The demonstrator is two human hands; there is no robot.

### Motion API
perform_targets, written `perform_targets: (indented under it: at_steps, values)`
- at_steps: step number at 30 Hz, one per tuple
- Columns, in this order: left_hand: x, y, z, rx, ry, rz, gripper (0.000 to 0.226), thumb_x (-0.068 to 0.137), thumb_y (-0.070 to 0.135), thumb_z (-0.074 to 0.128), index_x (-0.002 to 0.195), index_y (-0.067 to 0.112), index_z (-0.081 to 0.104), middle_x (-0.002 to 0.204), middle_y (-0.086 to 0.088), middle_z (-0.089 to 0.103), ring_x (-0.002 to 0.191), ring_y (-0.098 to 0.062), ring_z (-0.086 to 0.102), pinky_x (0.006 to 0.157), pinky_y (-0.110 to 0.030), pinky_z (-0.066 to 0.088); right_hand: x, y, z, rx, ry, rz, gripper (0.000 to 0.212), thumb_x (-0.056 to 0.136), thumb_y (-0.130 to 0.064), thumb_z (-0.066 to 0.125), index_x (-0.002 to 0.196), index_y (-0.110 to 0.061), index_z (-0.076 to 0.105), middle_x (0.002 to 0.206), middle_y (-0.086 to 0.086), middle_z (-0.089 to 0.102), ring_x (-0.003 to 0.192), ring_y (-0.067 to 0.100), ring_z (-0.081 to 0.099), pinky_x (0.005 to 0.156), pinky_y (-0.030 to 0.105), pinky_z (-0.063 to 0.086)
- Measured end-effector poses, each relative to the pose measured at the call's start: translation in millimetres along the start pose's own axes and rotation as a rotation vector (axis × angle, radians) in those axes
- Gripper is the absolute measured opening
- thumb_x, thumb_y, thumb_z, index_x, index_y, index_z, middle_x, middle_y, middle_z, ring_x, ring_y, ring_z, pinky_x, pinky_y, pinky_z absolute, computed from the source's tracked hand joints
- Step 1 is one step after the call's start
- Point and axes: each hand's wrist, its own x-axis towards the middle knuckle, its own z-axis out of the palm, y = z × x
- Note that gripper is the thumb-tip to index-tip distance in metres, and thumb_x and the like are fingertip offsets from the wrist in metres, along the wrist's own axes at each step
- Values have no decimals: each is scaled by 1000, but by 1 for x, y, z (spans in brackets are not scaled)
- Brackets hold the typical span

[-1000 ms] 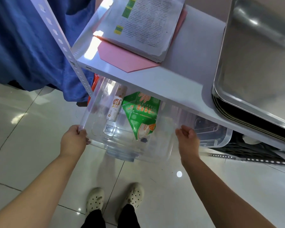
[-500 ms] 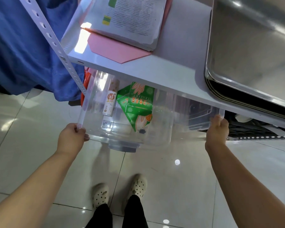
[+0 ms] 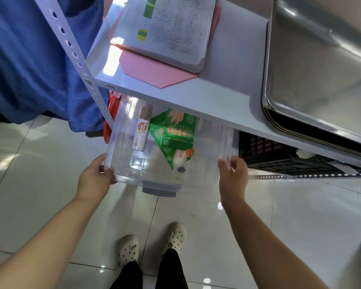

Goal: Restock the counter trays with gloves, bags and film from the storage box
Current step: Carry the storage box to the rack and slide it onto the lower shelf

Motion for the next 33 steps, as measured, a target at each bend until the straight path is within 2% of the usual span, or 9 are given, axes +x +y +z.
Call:
perform_targets:
  at_steps: [4, 8, 10, 13, 17, 20, 24, 28, 33]
  values:
    - [2, 4, -10, 25, -9, 48, 43, 87, -6, 48, 120, 18, 58, 77, 1, 61, 60, -16, 58, 54, -12, 54, -24, -5, 12, -62, 32, -141, 20, 80, -18, 69, 89, -19, 51, 86, -12, 48, 87, 14, 49, 80, 30, 42]
    - [3, 8, -18, 119, -63, 85, 43, 85, -6, 46, 119, 18, 60, 99, -19, 56, 62, -21, 58, 80, -41, 56, -51, -13, 24, -232, 2, -363, 29, 72, -16, 77, 88, -12, 54, 89, -3, 50, 88, 20, 48, 76, 29, 39]
    - [2, 9, -21, 122, -98, 97, 40, 85, -5, 45, 112, 20, 62, 101, -21, 53, 66, -24, 58, 83, -44, 55, -69, -12, 33, -341, -31, -484, 34, 67, -18, 82, 86, -7, 56, 86, 3, 53, 85, 22, 47, 71, 30, 39]
    - [-2, 7, -28, 61, -135, 98, 37, 84, -4, 46, 98, 26, 64, 89, -5, 65, 70, -18, 61, 75, -34, 55, -92, -10, 49, -491, -78, -634, 40, 61, -25, 85, 82, -5, 58, 82, 11, 59, 79, 30, 53, 69, 38, 45]
    - [-1, -2, -39, -46, -148, 31, 35, 85, -2, 49, 102, 24, 65, 82, 6, 64, 70, -11, 59, 73, -26, 52, -109, -22, 82, -638, -166, -792, 41, 61, -37, 83, 78, -8, 59, 79, 10, 61, 75, 30, 57, 68, 41, 48]
    - [2, -6, -43, -65, -171, 15, 33, 88, 1, 49, 100, 28, 63, 83, 4, 64, 75, -14, 59, 75, -30, 50, -118, -31, 109, -658, -231, -870, 40, 61, -37, 83, 75, -6, 61, 75, 11, 61, 71, 30, 58, 65, 40, 49]
    - [8, -9, -49, -21, -186, -1, 31, 92, 7, 48, 119, 16, 60, 99, -7, 64, 84, -17, 63, 82, -34, 52, -129, -36, 138, -581, -321, -928, 39, 61, -31, 84, 77, -4, 63, 74, 13, 62, 67, 32, 59, 58, 39, 51]
    - [8, -8, -51, 0, -220, -4, 32, 93, 3, 45, 120, 11, 59, 106, -10, 65, 92, -24, 64, 95, -42, 50, -137, -41, 162, -515, -363, -1012, 38, 61, -30, 85, 78, -2, 65, 73, 15, 63, 66, 33, 59, 55, 40, 51]
    - [6, -8, -50, 14, -192, -20, 28, 93, 10, 48, 119, 10, 59, 109, -14, 67, 94, -26, 66, 97, -43, 48, -142, -41, 174, -481, -385, -973, 35, 64, -27, 84, 77, 0, 66, 72, 17, 63, 66, 35, 59, 55, 41, 51]
